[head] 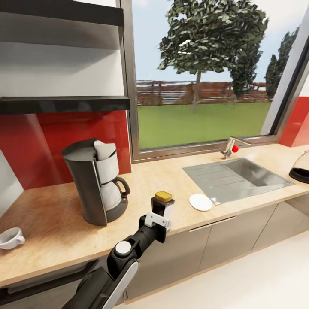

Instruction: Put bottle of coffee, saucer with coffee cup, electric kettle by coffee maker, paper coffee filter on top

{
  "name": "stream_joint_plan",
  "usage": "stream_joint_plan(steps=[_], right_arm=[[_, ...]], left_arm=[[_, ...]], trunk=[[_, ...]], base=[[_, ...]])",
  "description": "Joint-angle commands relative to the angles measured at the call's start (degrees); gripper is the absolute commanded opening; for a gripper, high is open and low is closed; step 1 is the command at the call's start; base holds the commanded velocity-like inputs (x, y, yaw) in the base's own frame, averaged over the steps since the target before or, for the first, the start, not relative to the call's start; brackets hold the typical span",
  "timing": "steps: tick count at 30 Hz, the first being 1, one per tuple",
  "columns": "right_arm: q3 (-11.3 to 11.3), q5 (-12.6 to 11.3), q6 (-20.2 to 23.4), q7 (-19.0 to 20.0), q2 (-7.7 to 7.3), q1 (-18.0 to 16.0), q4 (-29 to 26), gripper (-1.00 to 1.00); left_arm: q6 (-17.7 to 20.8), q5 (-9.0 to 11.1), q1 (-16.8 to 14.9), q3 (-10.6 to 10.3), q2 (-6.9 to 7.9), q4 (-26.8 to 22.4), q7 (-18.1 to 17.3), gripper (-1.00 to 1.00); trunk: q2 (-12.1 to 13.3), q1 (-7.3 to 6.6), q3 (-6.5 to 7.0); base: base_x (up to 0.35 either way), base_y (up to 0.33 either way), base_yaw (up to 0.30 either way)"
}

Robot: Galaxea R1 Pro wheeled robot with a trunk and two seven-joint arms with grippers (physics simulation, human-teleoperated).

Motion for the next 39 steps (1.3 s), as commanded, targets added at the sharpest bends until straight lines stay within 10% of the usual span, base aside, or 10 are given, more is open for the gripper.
stream_joint_plan(steps=[1,9,39], right_arm=[[0.30,-0.08,-0.04,0.01,-0.03,0.03,-0.13,1.00],[0.09,-0.02,-0.04,-0.14,-0.14,0.03,-0.13,1.00],[0.04,0.07,-0.04,-2.00,-0.70,0.03,-0.05,1.00]], left_arm=[[0.24,0.57,-0.06,-0.10,0.15,-0.04,0.50,-1.00],[0.20,0.70,1.43,-0.25,2.65,0.22,0.57,-1.00],[0.66,0.54,2.35,-0.12,3.01,0.17,0.49,-1.00]], trunk=[[-0.12,0.04,-0.11],[-0.12,0.04,-0.11],[-0.12,0.04,-0.13]], base=[[0.000,0.000,0.266],[0.000,0.000,0.276],[-0.039,0.000,0.103]])
